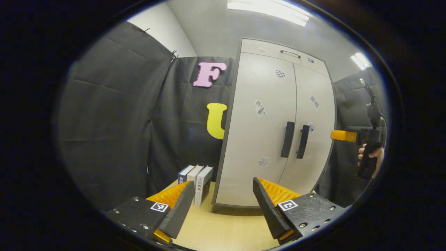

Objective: Open the right door of the double-door shoe cabinet with the right hand, and open the left door with the left hand.

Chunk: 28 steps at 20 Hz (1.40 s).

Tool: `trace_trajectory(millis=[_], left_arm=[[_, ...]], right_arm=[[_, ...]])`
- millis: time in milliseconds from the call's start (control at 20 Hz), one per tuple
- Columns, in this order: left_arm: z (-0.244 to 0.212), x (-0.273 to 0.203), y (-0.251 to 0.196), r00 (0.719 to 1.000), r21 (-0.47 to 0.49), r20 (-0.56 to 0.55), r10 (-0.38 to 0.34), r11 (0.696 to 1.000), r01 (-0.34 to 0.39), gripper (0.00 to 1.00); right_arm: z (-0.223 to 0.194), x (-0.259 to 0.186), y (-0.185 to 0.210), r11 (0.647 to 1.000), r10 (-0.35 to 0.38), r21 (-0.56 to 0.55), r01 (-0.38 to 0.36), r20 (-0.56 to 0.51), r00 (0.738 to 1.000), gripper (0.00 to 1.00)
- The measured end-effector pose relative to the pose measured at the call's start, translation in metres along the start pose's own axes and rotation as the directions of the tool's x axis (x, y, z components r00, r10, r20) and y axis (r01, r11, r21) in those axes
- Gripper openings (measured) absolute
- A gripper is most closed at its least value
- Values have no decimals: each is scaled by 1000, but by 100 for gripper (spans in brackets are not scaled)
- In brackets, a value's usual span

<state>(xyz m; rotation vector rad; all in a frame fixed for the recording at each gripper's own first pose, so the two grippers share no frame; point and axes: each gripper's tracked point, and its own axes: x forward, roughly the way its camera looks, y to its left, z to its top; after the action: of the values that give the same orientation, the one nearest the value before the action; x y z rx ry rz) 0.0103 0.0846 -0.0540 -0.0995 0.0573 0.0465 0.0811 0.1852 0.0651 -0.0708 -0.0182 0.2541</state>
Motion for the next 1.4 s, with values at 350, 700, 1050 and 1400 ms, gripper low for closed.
trace_trajectory(millis=[350, 700, 1050, 1400], left_arm=[[1, -1, 35, 999, 3, 6, 38, 999, -38, 97], [-18, 6, 68, 997, 4, -23, 72, 997, -72, 98], [-29, 6, 73, 999, 26, -34, 41, 999, -40, 97], [-40, 10, 72, 999, -17, -49, 16, 1000, -17, 98]], right_arm=[[6, 45, 38, 1000, 28, 3, -28, -18, 999, 98], [-14, 89, 50, 999, -16, -48, 14, -30, 999, 98], [-27, 121, 54, 999, -42, -3, 42, -60, 997, 98], [-32, 131, 59, 997, -54, 55, 60, -110, 992, 38]])
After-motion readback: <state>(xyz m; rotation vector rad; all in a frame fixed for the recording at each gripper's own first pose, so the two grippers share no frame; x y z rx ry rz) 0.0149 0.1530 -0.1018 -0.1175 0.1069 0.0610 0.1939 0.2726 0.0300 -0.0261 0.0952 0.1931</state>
